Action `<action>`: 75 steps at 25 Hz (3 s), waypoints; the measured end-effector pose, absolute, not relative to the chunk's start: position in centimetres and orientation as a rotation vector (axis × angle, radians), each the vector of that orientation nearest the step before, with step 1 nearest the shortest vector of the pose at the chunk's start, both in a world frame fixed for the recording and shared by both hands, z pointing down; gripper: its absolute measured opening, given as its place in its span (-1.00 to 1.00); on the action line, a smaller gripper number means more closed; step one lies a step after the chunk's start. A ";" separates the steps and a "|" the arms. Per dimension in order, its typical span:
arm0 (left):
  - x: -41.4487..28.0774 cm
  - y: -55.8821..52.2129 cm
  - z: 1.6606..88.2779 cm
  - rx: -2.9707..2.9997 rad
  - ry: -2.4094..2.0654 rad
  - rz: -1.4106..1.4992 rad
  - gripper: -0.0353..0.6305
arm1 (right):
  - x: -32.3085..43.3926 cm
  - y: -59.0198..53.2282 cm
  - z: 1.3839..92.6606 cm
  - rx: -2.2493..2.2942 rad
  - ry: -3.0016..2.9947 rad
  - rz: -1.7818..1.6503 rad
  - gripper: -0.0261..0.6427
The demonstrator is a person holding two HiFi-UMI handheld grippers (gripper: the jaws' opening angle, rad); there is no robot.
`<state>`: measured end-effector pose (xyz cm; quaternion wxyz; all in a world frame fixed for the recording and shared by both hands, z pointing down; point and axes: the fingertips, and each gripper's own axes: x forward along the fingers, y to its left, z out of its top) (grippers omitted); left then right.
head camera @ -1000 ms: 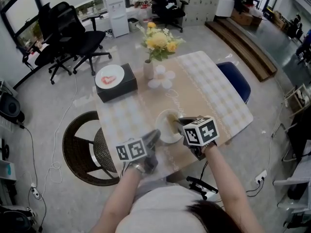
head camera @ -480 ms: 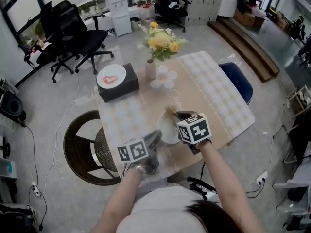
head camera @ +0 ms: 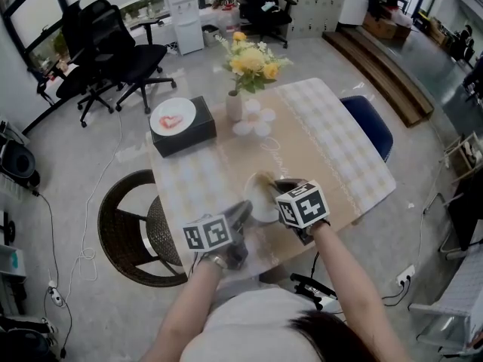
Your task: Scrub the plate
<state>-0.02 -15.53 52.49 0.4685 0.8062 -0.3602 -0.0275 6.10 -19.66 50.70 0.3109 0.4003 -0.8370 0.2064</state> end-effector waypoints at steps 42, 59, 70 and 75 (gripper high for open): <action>0.0 -15.3 52.4 1.981 -0.889 -0.067 -0.83 | 9.1 -18.6 49.3 1.162 -2.133 0.696 -0.82; 0.0 -15.5 52.5 1.985 -0.889 -0.067 -0.83 | 8.8 -21.1 51.2 1.301 -2.102 0.767 -0.82; 0.0 -15.5 52.4 1.980 -0.898 -0.065 -0.83 | 8.9 -18.1 52.8 1.197 -2.049 0.860 -0.82; -0.1 -15.4 52.4 1.979 -0.903 -0.062 -0.83 | 8.8 -16.5 53.3 1.167 -2.018 0.873 -0.82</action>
